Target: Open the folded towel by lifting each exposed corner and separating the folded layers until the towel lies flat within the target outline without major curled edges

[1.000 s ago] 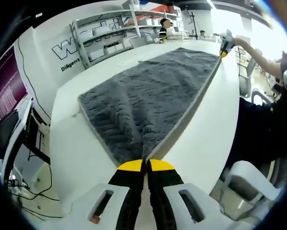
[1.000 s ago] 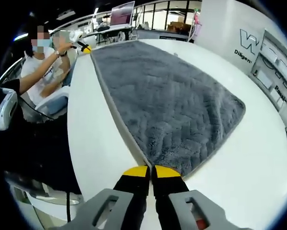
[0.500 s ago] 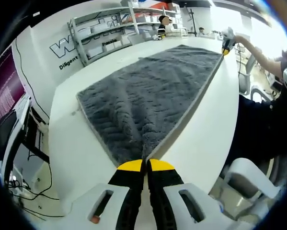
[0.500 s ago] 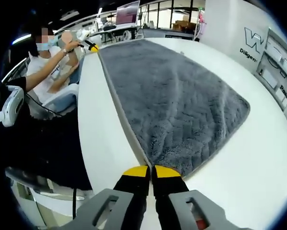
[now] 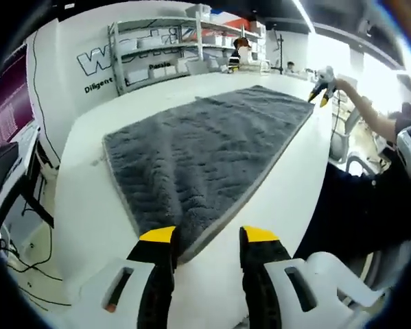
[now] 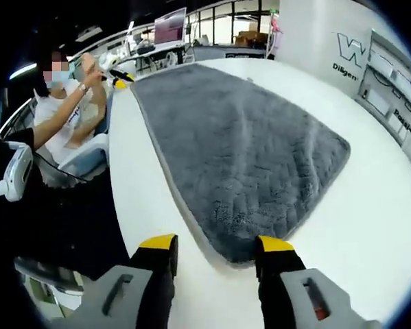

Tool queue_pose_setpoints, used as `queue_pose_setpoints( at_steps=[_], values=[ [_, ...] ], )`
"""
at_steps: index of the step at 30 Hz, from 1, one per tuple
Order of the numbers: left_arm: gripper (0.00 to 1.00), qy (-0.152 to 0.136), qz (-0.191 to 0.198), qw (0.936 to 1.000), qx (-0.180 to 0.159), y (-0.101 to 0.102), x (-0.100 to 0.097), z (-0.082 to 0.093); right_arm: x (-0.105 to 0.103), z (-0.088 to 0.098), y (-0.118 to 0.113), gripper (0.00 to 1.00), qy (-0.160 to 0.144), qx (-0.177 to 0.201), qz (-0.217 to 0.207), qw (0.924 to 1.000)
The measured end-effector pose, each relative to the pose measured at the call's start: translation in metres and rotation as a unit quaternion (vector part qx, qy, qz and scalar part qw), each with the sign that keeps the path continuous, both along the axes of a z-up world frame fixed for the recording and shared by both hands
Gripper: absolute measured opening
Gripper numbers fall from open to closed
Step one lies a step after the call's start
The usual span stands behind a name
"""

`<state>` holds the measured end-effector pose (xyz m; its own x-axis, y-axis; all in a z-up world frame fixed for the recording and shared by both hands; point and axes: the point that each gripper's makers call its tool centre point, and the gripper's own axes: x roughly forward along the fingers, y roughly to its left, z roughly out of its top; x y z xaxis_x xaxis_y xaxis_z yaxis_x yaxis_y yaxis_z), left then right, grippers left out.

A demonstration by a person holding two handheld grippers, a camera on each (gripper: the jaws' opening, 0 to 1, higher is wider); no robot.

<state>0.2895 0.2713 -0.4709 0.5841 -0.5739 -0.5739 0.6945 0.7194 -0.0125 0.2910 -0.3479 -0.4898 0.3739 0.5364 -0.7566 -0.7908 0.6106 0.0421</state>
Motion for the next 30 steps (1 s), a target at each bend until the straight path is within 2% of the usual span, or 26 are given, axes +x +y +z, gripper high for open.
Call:
queue_pose_setpoints(
  at_steps=[3, 4, 6, 8, 10, 13, 16, 18, 22, 26, 30],
  values=[
    [0.45, -0.015, -0.005, 0.9985, -0.053, -0.009, 0.005, 0.016, 0.010, 0.008, 0.000, 0.75, -0.004, 0.034, -0.025, 0.9991],
    [0.47, -0.026, 0.004, 0.9980, -0.057, -0.008, 0.011, 0.019, 0.013, 0.009, -0.001, 0.78, -0.006, 0.038, -0.029, 0.9988],
    [0.58, -0.047, 0.029, 0.9967, -0.059, -0.007, 0.022, 0.024, 0.024, 0.012, -0.006, 0.82, -0.016, 0.041, -0.043, 0.9981],
    [0.70, -0.080, 0.051, 0.9929, -0.072, -0.007, 0.036, 0.033, 0.032, 0.015, -0.008, 0.84, -0.028, 0.042, -0.051, 0.9974],
    [0.75, -0.094, 0.059, 0.9888, -0.100, -0.010, 0.047, 0.041, 0.039, 0.019, -0.006, 0.89, -0.038, 0.050, -0.057, 0.9964],
    [0.80, -0.095, 0.064, 0.9843, -0.135, -0.015, 0.060, 0.049, 0.050, 0.028, -0.002, 0.99, -0.057, 0.062, -0.065, 0.9943],
    [0.91, -0.119, 0.086, 0.9760, -0.161, -0.019, 0.076, 0.060, 0.060, 0.035, 0.001, 0.99, -0.071, 0.063, -0.069, 0.9931],
    [0.98, -0.126, 0.098, 0.9698, -0.184, -0.023, 0.084, 0.067, 0.067, 0.039, 0.006, 0.99, -0.077, 0.064, -0.068, 0.9927],
    [0.99, -0.118, 0.112, 0.9595, -0.230, -0.028, 0.101, 0.076, 0.077, 0.043, 0.016, 0.99, -0.083, 0.064, -0.065, 0.9924],
    [0.99, -0.111, 0.118, 0.9591, -0.232, -0.027, 0.118, 0.075, 0.092, 0.049, 0.023, 0.99, -0.090, 0.067, -0.070, 0.9913],
    [0.99, -0.105, 0.140, 0.9590, -0.223, -0.019, 0.137, 0.068, 0.114, 0.056, 0.025, 0.98, -0.099, 0.074, -0.082, 0.9890]
  ],
)
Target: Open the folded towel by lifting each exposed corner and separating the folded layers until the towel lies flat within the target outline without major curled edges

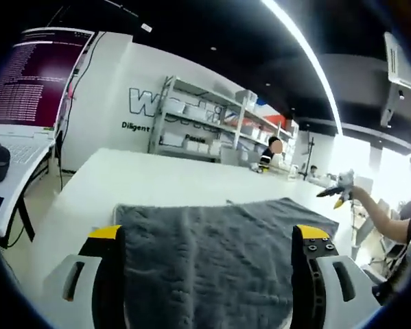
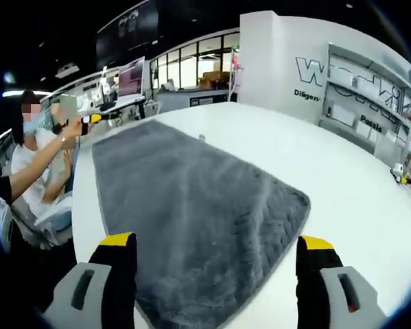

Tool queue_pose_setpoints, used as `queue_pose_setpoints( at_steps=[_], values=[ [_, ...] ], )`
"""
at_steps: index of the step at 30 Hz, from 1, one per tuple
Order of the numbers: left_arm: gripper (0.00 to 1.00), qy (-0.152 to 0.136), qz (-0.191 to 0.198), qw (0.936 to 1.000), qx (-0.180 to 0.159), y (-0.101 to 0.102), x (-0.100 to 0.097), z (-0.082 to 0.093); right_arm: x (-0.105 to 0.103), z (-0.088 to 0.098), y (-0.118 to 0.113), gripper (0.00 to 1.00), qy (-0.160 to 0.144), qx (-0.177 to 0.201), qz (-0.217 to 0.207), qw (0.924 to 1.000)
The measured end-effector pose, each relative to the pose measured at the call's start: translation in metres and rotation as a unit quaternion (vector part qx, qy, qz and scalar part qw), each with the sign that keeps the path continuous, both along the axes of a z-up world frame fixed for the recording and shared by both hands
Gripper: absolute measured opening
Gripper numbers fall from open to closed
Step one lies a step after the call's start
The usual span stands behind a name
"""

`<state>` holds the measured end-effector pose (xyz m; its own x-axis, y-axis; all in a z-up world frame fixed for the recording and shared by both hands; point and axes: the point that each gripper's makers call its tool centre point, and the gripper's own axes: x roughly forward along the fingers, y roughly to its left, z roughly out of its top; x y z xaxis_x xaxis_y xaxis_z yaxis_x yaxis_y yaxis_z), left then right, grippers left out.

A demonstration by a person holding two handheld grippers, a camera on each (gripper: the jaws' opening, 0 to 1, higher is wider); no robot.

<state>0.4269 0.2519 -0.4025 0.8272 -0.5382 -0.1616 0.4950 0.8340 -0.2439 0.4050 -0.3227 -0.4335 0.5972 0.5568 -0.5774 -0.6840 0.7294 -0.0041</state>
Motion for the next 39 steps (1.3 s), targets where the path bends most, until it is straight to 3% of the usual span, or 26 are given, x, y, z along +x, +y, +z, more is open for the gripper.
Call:
queue_pose_setpoints(
  at_steps=[8, 14, 20, 23, 25, 31, 35, 37, 39],
  values=[
    [0.96, 0.018, -0.003, 0.9993, 0.033, -0.015, 0.002, -0.021, 0.013, -0.006, 0.002, 0.93, -0.019, -0.017, -0.015, 0.9996],
    [0.96, 0.029, -0.001, 0.9982, 0.053, -0.019, 0.027, -0.026, 0.036, -0.001, 0.007, 0.86, -0.027, 0.004, -0.032, 0.9991],
    [0.90, 0.026, 0.004, 0.9968, 0.076, -0.023, 0.048, -0.024, 0.046, -0.007, 0.015, 0.72, -0.038, -0.005, -0.045, 0.9983],
    [0.86, 0.030, 0.013, 0.9966, 0.076, -0.023, 0.062, -0.025, 0.062, -0.004, 0.006, 0.52, -0.058, -0.005, -0.089, 0.9943],
    [0.79, 0.026, 0.027, 0.9961, 0.080, -0.019, 0.073, -0.026, 0.075, -0.004, -0.001, 0.41, -0.067, -0.013, -0.102, 0.9925],
    [0.53, 0.040, 0.078, 0.9917, 0.094, 0.007, 0.102, -0.036, 0.110, -0.021, -0.025, 0.33, -0.059, -0.063, -0.128, 0.9879],
    [0.51, 0.048, 0.093, 0.9883, 0.110, 0.022, 0.116, -0.046, 0.135, -0.032, -0.041, 0.32, -0.047, -0.061, -0.147, 0.9861],
    [0.50, 0.057, 0.090, 0.9883, 0.109, 0.026, 0.122, -0.051, 0.139, -0.042, -0.038, 0.33, -0.025, -0.047, -0.138, 0.9890],
    [0.46, 0.063, 0.091, 0.9873, 0.114, 0.027, 0.124, -0.056, 0.143, -0.050, -0.040, 0.33, -0.023, -0.056, -0.141, 0.9882]
  ],
)
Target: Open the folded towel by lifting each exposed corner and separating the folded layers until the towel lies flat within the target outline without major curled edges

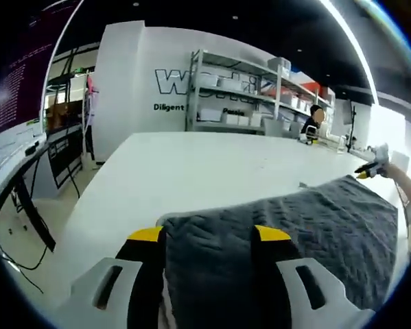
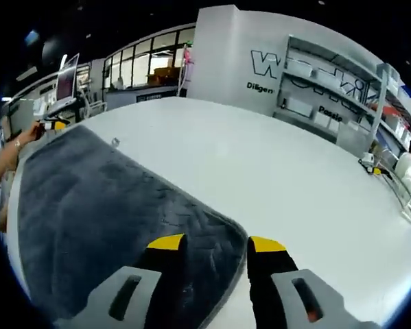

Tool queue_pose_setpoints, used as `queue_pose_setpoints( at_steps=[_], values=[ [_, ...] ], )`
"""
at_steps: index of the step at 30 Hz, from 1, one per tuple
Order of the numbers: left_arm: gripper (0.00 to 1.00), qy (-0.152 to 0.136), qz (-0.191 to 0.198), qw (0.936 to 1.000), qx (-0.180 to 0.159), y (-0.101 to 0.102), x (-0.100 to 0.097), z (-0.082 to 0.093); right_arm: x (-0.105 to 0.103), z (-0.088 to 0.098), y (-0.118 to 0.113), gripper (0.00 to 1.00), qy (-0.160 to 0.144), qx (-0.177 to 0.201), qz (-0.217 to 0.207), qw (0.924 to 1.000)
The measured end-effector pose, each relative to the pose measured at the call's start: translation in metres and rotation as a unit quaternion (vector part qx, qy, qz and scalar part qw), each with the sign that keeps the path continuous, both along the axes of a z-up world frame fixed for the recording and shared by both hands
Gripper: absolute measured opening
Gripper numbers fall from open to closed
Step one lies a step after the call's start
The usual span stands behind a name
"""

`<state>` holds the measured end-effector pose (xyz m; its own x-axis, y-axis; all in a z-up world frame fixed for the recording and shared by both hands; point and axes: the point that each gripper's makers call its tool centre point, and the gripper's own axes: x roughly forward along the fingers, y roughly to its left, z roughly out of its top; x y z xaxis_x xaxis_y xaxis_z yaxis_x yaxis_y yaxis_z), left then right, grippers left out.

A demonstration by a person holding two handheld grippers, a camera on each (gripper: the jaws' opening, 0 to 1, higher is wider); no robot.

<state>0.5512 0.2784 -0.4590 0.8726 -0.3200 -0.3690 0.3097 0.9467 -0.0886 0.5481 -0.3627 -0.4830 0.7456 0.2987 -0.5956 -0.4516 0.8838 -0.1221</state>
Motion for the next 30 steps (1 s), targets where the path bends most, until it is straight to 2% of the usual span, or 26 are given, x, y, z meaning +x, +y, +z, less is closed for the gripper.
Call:
queue_pose_setpoints(
  at_steps=[2, 6, 12, 16, 19, 22, 26, 30],
  values=[
    [0.46, 0.009, -0.001, 0.9999, 0.009, -0.001, 0.000, -0.006, 0.006, -0.005, -0.002, 0.33, 0.003, -0.012, 0.000, 0.9999],
    [0.47, 0.022, 0.003, 0.9984, 0.053, 0.001, 0.008, -0.019, 0.015, -0.009, 0.000, 0.32, 0.000, -0.006, 0.001, 1.0000],
    [0.44, 0.013, 0.019, 0.9981, 0.058, 0.008, 0.031, -0.021, 0.021, -0.022, 0.004, 0.31, 0.012, -0.014, 0.005, 0.9998],
    [0.35, 0.028, 0.026, 0.9950, 0.093, 0.020, 0.045, -0.032, 0.025, -0.023, 0.003, 0.29, 0.014, -0.005, 0.002, 0.9999],
    [0.29, 0.028, 0.026, 0.9934, 0.108, 0.023, 0.048, -0.038, 0.025, -0.024, 0.003, 0.22, 0.009, -0.008, 0.004, 0.9999],
    [0.17, 0.022, 0.010, 0.9943, 0.104, 0.018, 0.049, -0.040, 0.033, -0.023, -0.001, 0.17, 0.003, -0.013, 0.010, 0.9999],
    [0.07, 0.015, 0.012, 0.9933, 0.114, 0.013, 0.048, -0.040, 0.039, -0.022, -0.006, 0.13, -0.005, -0.019, 0.015, 0.9997],
    [0.05, 0.018, 0.018, 0.9923, 0.121, 0.010, 0.052, -0.040, 0.043, -0.021, -0.010, 0.11, -0.010, -0.026, 0.025, 0.9993]
  ],
)
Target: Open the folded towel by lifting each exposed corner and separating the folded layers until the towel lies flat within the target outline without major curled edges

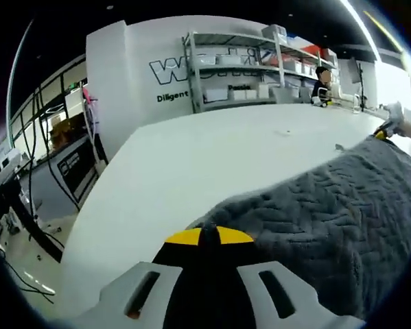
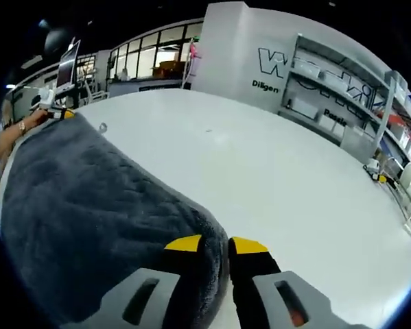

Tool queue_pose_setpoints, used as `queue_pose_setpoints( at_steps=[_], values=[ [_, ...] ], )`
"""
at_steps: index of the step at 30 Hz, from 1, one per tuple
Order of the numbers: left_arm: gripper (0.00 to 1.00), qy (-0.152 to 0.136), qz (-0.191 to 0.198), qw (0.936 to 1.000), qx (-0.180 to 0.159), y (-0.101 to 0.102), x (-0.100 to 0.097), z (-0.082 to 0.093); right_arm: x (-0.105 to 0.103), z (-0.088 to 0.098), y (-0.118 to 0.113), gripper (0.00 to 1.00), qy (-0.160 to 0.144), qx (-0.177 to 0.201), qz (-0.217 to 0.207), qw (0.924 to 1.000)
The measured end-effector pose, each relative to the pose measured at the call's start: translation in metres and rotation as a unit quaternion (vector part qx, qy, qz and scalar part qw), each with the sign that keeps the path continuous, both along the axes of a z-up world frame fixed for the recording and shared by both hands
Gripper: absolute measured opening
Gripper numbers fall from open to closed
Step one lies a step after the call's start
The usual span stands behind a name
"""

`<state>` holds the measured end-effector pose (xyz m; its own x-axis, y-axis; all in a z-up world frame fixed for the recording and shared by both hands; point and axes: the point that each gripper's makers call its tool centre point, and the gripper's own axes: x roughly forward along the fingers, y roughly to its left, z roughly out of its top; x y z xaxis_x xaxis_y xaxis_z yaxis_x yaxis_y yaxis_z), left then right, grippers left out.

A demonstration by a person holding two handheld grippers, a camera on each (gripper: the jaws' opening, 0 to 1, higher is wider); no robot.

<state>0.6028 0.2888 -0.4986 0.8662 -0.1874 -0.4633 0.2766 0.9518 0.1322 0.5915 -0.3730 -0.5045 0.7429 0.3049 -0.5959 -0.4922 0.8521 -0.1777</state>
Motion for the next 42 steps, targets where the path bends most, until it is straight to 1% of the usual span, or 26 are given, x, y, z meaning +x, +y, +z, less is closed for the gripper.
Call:
queue_pose_setpoints(
  at_steps=[4, 9, 14, 16, 18, 20, 23, 29, 32, 34, 35, 37, 38, 39, 40, 41, 42],
  values=[
    [0.05, 0.006, 0.002, 1.0000, 0.003, -0.005, -0.001, 0.001, 0.007, 0.001, -0.008, 0.11, -0.002, -0.017, 0.004, 0.9998],
    [0.05, 0.013, 0.002, 0.9996, 0.027, -0.011, -0.001, 0.001, 0.025, 0.002, -0.018, 0.13, 0.007, -0.019, -0.010, 0.9997],
    [0.05, 0.015, 0.005, 0.9997, 0.017, -0.018, 0.004, 0.001, 0.032, 0.003, -0.025, 0.13, 0.007, -0.042, -0.014, 0.9990],
    [0.05, 0.012, 0.006, 0.9997, 0.020, -0.022, 0.009, 0.001, 0.036, 0.003, -0.030, 0.13, 0.010, -0.052, -0.015, 0.9985],
    [0.05, 0.008, 0.005, 0.9994, 0.032, -0.026, 0.012, 0.002, 0.040, 0.003, -0.034, 0.13, 0.011, -0.055, -0.017, 0.9983],
    [0.05, 0.005, 0.006, 0.9991, 0.043, -0.027, 0.020, 0.002, 0.041, 0.002, -0.036, 0.13, 0.011, -0.056, -0.018, 0.9982],
    [0.05, 0.002, 0.010, 0.9990, 0.043, -0.029, 0.029, 0.002, 0.042, 0.002, -0.039, 0.13, 0.008, -0.056, -0.019, 0.9982],
    [0.05, -0.004, 0.013, 0.9982, 0.059, -0.029, 0.038, 0.003, 0.043, 0.002, -0.043, 0.13, 0.000, -0.051, -0.022, 0.9985],
    [0.05, -0.005, 0.028, 0.9988, 0.041, -0.029, 0.040, 0.002, 0.044, 0.002, -0.045, 0.13, -0.001, -0.051, -0.025, 0.9984],
    [0.07, 0.000, 0.037, 0.9991, 0.022, -0.032, 0.040, 0.002, 0.043, 0.002, -0.042, 0.13, -0.007, -0.066, -0.019, 0.9976],
    [0.08, 0.001, 0.038, 0.9992, 0.016, -0.033, 0.039, 0.003, 0.041, 0.003, -0.041, 0.13, -0.007, -0.079, -0.013, 0.9968],
    [0.13, 0.000, 0.036, 0.9994, 0.005, -0.035, 0.037, 0.004, 0.040, 0.005, -0.042, 0.15, -0.013, -0.123, 0.004, 0.9923],
    [0.16, -0.002, 0.035, 0.9994, -0.001, -0.036, 0.036, 0.005, 0.040, 0.006, -0.043, 0.17, -0.019, -0.142, 0.004, 0.9897],
    [0.20, -0.004, 0.036, 0.9993, -0.007, -0.036, 0.035, 0.006, 0.038, 0.007, -0.043, 0.20, -0.019, -0.148, -0.003, 0.9888],
    [0.26, -0.012, 0.036, 0.9991, -0.018, -0.038, 0.034, 0.010, 0.038, 0.008, -0.043, 0.25, -0.018, -0.144, -0.011, 0.9894],
    [0.30, -0.019, 0.032, 0.9989, -0.028, -0.041, 0.031, 0.014, 0.036, 0.011, -0.043, 0.31, -0.019, -0.137, -0.022, 0.9901],
    [0.33, -0.023, 0.029, 0.9987, -0.036, -0.043, 0.029, 0.017, 0.034, 0.014, -0.041, 0.37, -0.023, -0.131, -0.021, 0.9909]
  ],
)
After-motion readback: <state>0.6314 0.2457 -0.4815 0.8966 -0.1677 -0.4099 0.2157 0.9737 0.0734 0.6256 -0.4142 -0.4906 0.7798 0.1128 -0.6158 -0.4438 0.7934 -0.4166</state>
